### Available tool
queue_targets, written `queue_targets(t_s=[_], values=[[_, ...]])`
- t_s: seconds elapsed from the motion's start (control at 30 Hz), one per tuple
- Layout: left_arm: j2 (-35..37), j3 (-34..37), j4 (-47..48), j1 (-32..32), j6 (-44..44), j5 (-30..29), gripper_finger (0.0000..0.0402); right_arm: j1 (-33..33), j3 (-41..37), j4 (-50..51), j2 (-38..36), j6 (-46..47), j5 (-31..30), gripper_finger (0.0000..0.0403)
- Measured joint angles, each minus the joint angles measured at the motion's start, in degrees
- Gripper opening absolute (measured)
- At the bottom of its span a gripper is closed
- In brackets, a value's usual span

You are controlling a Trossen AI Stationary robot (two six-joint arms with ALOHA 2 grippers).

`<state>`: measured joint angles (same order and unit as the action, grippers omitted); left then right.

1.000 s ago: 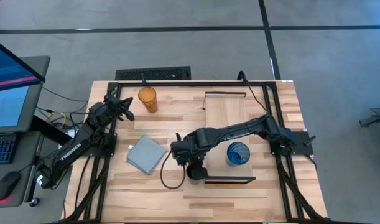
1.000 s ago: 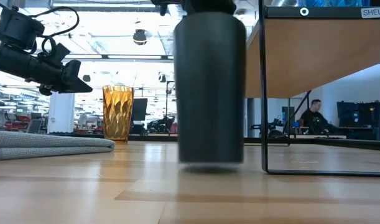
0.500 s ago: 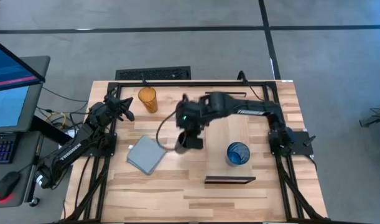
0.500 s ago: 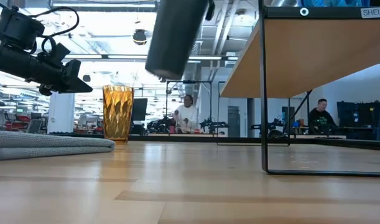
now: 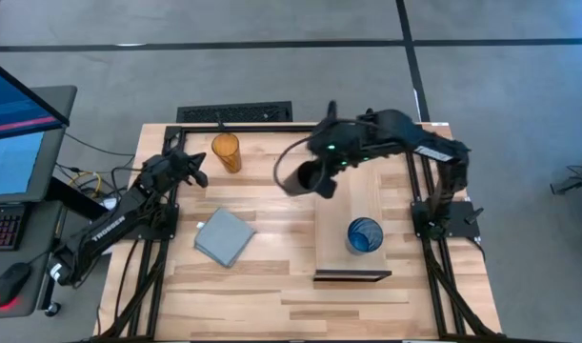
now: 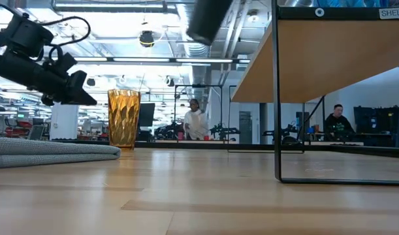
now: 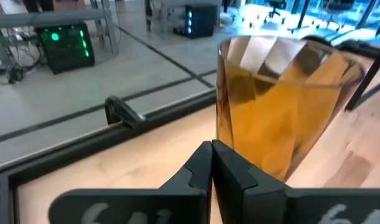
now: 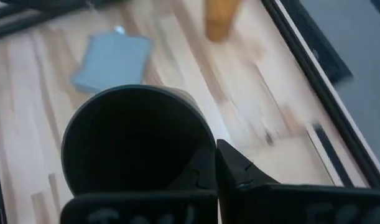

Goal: Stack small to large cups/mugs on shelf
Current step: Put the black cup on the shelf

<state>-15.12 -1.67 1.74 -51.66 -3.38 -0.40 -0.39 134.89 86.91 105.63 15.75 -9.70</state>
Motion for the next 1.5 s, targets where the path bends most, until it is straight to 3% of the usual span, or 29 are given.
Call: queue_targets(t_s=[0.3, 0.53, 0.77, 1.2, 1.5], values=[[-3.3, 0.0, 0.0, 0.0, 2.3, 0.0, 0.0, 1.9, -0.5, 3.1, -4.3, 12.6, -0.8, 0.0003], [-3.7, 0.0, 0.0, 0.0, 2.3, -0.1, 0.0, 2.3, -1.8, 3.2, -3.5, 14.4, -1.4, 0.0003], [-3.8, 0.0, -0.1, 0.0, 2.3, -0.3, 0.0, 0.7, -8.2, 3.1, -3.4, 14.7, -1.5, 0.0003], [-3.8, 0.0, -0.1, 0.0, 3.6, -0.3, 0.0, 2.1, -10.7, 3.0, -12.3, 22.1, -0.8, 0.0003], [-3.8, 0.0, -0.1, 0.0, 3.4, -0.3, 0.0, 2.1, -25.9, 3.3, -20.1, 25.2, 0.0, 0.0003]])
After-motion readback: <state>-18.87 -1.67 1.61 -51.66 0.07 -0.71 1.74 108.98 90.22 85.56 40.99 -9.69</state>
